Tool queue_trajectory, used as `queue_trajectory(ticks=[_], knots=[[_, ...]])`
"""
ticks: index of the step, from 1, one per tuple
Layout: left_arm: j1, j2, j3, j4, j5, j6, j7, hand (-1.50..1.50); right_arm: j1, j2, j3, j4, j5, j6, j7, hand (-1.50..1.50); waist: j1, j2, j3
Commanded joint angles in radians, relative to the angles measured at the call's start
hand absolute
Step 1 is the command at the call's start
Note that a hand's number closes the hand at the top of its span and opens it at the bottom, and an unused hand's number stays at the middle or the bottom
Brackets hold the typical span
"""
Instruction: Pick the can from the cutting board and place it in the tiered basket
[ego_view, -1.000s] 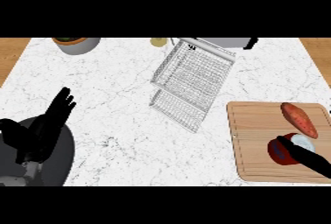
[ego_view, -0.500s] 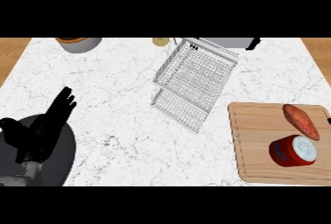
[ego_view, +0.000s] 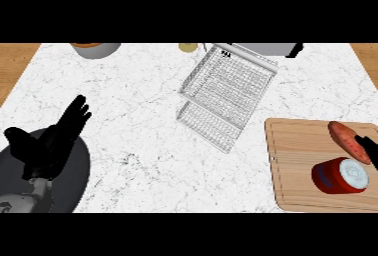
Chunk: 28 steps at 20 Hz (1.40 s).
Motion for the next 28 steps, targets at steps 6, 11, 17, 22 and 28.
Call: queue_trajectory(ticks=[6,11,17,22,28], knots=[[-0.004,0.003,0.045,-0.016,-0.002,-0.019,0.052,0.00,-0.042,0.173,0.096,0.261,0.173,0.005,0.020,-1.50,-0.005,-0.001,0.003],[0.043,-0.016,0.057,-0.087,-0.008,-0.044,0.071,0.00,-0.056,0.256,0.066,0.335,0.231,0.020,-0.031,-1.50,-0.005,-0.003,0.003],[0.025,-0.034,0.093,-0.037,-0.032,-0.075,0.050,0.00,-0.031,0.339,0.065,0.447,0.395,-0.053,-0.112,-1.50,-0.009,-0.002,0.003],[0.040,-0.058,0.110,-0.040,-0.045,-0.114,0.040,0.00,-0.042,0.333,-0.027,0.516,0.403,0.004,-0.209,-1.50,-0.009,-0.002,0.003],[0.007,-0.060,0.132,-0.043,-0.060,-0.105,0.061,0.00,-0.054,0.371,-0.041,0.538,0.315,0.133,-0.195,1.50,-0.005,-0.002,0.003]])
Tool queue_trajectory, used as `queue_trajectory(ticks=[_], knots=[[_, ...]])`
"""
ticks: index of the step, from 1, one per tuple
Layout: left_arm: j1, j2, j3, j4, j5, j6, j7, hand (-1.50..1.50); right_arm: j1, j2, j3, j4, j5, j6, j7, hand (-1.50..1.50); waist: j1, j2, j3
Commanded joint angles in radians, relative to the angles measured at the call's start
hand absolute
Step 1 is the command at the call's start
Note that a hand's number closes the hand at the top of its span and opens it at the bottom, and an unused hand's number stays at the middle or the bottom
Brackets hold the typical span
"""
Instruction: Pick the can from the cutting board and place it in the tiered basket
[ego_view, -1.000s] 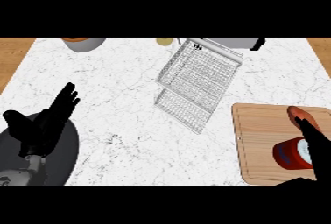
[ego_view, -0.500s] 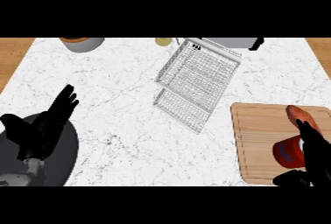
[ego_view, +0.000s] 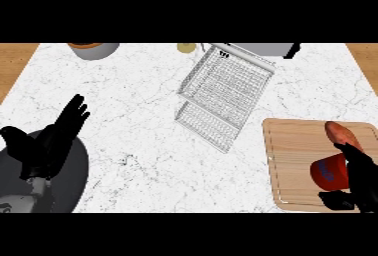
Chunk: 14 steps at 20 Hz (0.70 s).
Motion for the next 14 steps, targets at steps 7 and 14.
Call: queue_trajectory(ticks=[7,14], knots=[[-0.006,-0.041,-0.016,-0.022,-0.037,0.025,0.032,0.00,-0.011,-0.004,0.036,0.062,0.005,0.129,-0.080,1.50,0.001,0.005,0.009],[0.061,-0.009,0.035,-0.072,-0.011,-0.038,0.026,0.00,-0.023,0.013,0.001,0.150,0.137,0.025,-0.192,1.50,0.004,0.005,0.009]])
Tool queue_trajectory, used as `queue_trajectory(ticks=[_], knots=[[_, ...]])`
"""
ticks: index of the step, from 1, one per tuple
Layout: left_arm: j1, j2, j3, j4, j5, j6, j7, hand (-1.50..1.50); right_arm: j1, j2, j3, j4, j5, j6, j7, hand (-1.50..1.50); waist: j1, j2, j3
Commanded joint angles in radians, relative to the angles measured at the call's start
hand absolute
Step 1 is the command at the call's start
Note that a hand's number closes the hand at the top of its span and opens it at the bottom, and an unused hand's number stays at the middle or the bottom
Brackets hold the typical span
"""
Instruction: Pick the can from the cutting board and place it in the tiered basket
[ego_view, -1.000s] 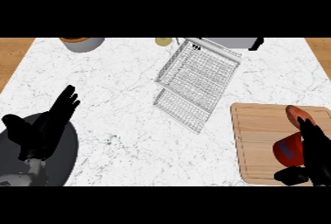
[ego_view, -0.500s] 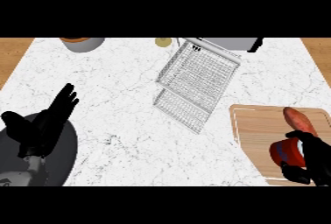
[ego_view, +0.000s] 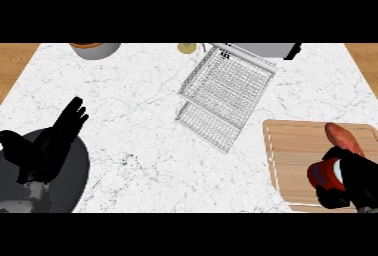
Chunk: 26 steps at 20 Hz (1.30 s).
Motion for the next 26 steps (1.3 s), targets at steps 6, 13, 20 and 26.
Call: queue_trajectory(ticks=[6,13,20,26], knots=[[-0.010,-0.020,0.025,0.101,-0.018,-0.037,-0.086,0.00,0.175,-0.128,-0.147,0.094,-0.018,-0.162,-0.362,1.50,-0.018,0.011,0.015],[0.002,0.005,0.035,0.000,-0.012,-0.014,0.016,0.00,0.161,-0.062,-0.312,-0.170,-0.182,-0.353,-0.458,1.50,-0.043,-0.002,0.015],[0.040,-0.052,0.004,-0.004,-0.039,0.001,-0.032,0.00,0.224,-0.012,-0.343,-0.495,-0.285,-0.334,-0.457,1.50,-0.025,0.004,0.014],[-0.048,-0.047,0.017,0.035,-0.043,-0.005,0.018,0.00,-0.024,-0.079,-0.331,-0.650,-0.332,-0.109,-0.128,1.50,-0.002,0.011,0.014]])
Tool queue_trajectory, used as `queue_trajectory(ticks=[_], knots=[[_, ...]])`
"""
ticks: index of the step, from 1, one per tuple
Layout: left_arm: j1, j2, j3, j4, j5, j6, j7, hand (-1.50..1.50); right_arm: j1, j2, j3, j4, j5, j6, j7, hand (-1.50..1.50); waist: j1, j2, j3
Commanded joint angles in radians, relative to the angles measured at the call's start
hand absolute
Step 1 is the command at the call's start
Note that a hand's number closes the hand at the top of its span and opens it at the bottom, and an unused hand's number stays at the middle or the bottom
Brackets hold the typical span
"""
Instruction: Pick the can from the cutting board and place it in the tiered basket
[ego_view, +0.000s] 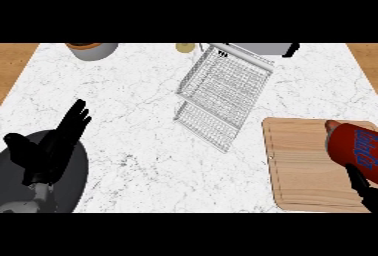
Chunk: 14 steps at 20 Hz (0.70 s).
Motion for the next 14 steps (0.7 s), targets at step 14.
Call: queue_trajectory(ticks=[14], knots=[[-0.069,-0.004,0.033,0.089,-0.020,-0.039,-0.034,0.00,-0.848,0.246,0.406,0.265,0.197,0.210,0.571,1.50,0.035,0.008,-0.001]])
